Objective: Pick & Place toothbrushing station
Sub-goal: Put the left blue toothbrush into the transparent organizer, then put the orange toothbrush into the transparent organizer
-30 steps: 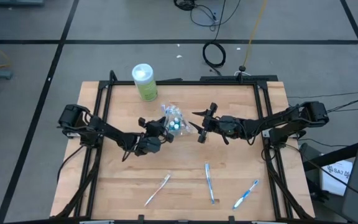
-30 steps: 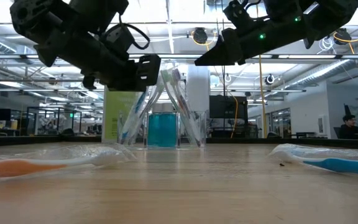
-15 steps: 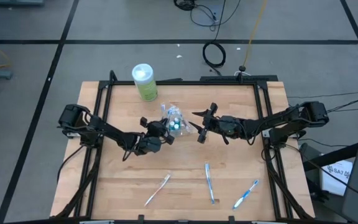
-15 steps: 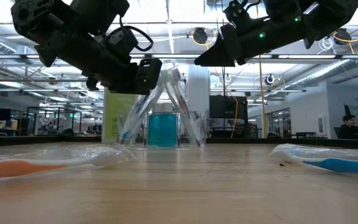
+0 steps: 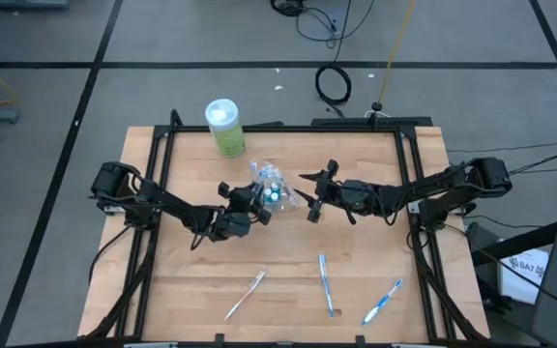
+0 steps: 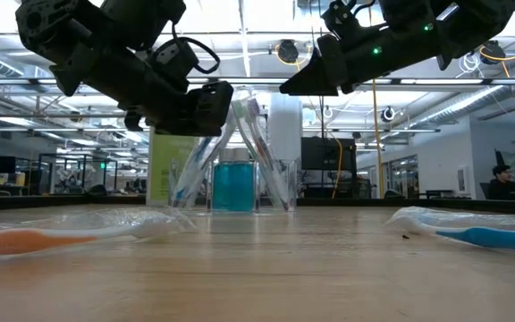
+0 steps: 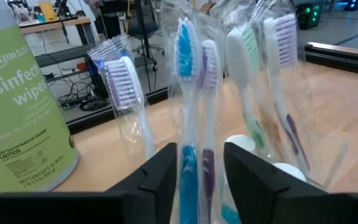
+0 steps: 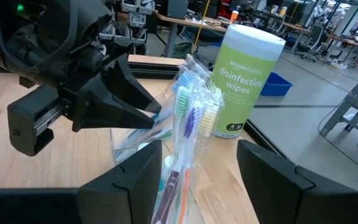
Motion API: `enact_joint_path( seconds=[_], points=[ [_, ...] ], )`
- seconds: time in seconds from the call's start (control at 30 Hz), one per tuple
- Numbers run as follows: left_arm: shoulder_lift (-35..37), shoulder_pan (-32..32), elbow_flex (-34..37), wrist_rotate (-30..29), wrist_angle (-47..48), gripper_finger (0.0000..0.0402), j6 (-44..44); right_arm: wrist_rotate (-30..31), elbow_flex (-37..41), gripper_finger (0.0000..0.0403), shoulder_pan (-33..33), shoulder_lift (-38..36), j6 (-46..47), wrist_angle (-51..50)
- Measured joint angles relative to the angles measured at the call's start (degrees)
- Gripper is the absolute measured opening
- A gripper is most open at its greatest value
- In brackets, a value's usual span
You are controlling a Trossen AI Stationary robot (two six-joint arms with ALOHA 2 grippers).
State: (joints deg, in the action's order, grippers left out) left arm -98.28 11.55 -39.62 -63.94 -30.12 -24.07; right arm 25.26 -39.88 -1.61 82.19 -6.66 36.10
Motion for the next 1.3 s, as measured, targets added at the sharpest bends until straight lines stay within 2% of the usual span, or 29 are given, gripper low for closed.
enact_joint_path(
  seconds=[0.2,0.37,0.47,0.57,0.77,0.87,0.97,1.17,1.3],
  points=[
    [3.05,1.22,0.00,-0.31,1.20,0.0173,-0.27,0.00,0.00,0.0201,0.00,-0.02,0.02,-0.82],
    [7.85,3.12,0.00,-0.02,4.77,0.0177,-1.12,-0.01,0.02,0.0201,0.00,-0.02,0.02,-2.04],
    [10.65,4.46,0.00,2.42,6.77,0.0177,-1.49,0.00,0.02,0.0201,0.00,-0.02,0.02,-2.10],
    [13.07,5.60,0.00,9.10,6.76,0.0177,-1.55,-0.01,0.02,0.0201,0.00,-0.02,0.02,-2.08],
    [14.94,6.69,0.00,30.03,5.66,0.0177,-2.49,-0.02,0.02,0.0201,0.00,-0.02,0.02,-2.14],
    [14.57,7.01,0.00,36.60,5.44,0.0177,-4.56,-0.02,0.02,0.0201,-0.17,-0.02,0.02,-2.50],
    [14.34,7.31,0.00,40.45,6.10,0.0177,-6.64,-0.02,0.02,0.0201,-0.79,-0.02,0.09,-3.12],
    [14.34,8.30,0.00,43.30,6.35,0.0177,-6.58,-0.19,0.04,0.0201,-4.32,-1.22,5.69,-8.47],
    [14.34,9.50,0.00,43.39,6.46,0.0177,-6.39,-6.23,0.07,0.0201,-7.42,-3.98,15.69,-18.05]
  ],
)
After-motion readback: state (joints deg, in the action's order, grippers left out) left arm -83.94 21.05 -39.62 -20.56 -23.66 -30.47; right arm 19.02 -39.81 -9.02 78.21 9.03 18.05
